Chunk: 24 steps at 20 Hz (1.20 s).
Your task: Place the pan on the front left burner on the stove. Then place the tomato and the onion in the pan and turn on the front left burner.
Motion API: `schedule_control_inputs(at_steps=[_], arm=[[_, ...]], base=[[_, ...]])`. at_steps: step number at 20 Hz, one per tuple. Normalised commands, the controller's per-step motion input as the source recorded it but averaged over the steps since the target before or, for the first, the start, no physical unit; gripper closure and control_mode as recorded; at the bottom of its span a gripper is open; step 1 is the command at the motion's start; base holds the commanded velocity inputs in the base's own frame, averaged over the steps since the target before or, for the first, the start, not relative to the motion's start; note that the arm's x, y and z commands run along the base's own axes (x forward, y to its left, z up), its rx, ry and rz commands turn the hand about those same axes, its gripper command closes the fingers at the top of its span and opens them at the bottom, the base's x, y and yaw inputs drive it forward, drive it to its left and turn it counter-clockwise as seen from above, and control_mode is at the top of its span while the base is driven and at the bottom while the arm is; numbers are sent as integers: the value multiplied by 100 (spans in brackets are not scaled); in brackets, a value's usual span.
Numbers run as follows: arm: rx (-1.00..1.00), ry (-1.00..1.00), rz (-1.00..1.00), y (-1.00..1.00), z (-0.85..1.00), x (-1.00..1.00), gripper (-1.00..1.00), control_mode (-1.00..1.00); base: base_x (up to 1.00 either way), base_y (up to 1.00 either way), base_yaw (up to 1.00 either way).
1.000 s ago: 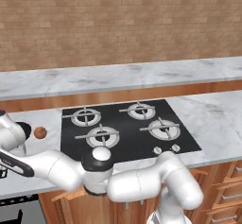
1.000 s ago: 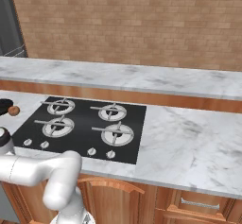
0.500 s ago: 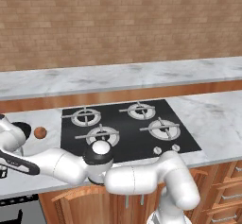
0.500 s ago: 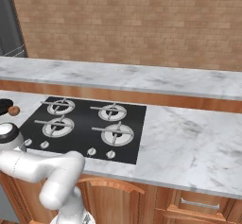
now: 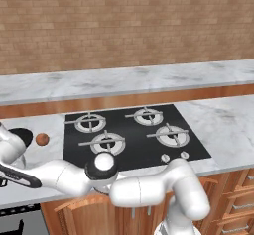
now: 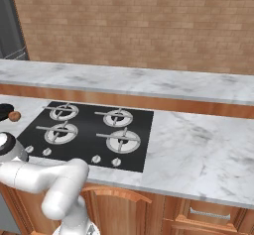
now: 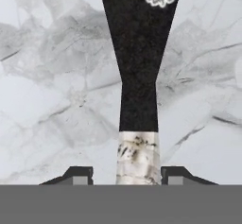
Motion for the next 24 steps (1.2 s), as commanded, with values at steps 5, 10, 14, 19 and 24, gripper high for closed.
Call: schedule_control_inputs(at_steps=[5,10,14,19,24], arm=[[-8,0,-2,0,0,-4,100,-100],[-2,0,0,0,18,0,100,-100],[0,0,0,0,46,0,100,-100],[0,-6,0,0,58,0,100,-100],[-2,-6,0,0,54,0,100,-100]], base=[[0,0,0],[0,0,0],[0,0,0],[0,0,0],[0,0,0]])
